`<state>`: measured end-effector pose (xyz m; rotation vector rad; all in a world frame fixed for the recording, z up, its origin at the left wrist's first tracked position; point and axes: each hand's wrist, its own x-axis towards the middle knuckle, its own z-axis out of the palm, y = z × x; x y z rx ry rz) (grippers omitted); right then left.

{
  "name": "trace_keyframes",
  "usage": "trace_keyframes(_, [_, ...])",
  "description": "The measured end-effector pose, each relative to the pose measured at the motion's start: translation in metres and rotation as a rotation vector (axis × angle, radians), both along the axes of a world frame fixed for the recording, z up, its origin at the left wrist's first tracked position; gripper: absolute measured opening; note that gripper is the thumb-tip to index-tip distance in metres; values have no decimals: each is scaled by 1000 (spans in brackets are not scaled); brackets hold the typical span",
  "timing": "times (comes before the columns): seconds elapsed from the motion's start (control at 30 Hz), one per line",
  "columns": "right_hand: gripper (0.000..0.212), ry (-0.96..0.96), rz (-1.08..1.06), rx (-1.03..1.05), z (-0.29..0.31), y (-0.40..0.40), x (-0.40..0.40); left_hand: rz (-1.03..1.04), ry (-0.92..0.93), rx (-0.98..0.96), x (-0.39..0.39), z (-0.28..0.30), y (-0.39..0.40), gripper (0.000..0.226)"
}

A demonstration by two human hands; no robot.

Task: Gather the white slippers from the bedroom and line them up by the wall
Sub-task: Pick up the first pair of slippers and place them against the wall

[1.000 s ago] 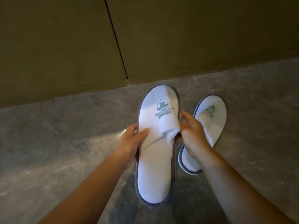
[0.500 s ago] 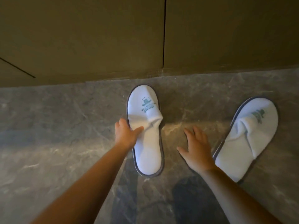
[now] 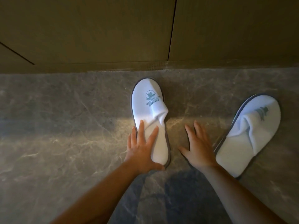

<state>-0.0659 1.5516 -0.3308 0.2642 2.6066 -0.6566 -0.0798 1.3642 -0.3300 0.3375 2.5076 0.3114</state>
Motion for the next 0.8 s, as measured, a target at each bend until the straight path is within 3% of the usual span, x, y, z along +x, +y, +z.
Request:
trace_keyframes(0.2, [70, -4, -3, -48, 3, 6, -1, -52, 71, -86, -7, -2, -1, 112])
trace_keyframes(0.43, [65, -7, 5, -83, 9, 8, -2, -73, 23, -106, -36, 6, -13, 116])
trace_keyframes(0.53, [62, 62, -142, -116, 21, 5, 3, -87, 27, -108, -43, 10, -15, 116])
trace_keyframes(0.67, [71, 259, -373, 110, 34, 15, 26, -111, 46, -72, -41, 13, -18, 112])
trace_keyframes(0.8, [94, 70, -642, 241, 31, 39, 46, -48, 150, 113, -32, 15, -18, 94])
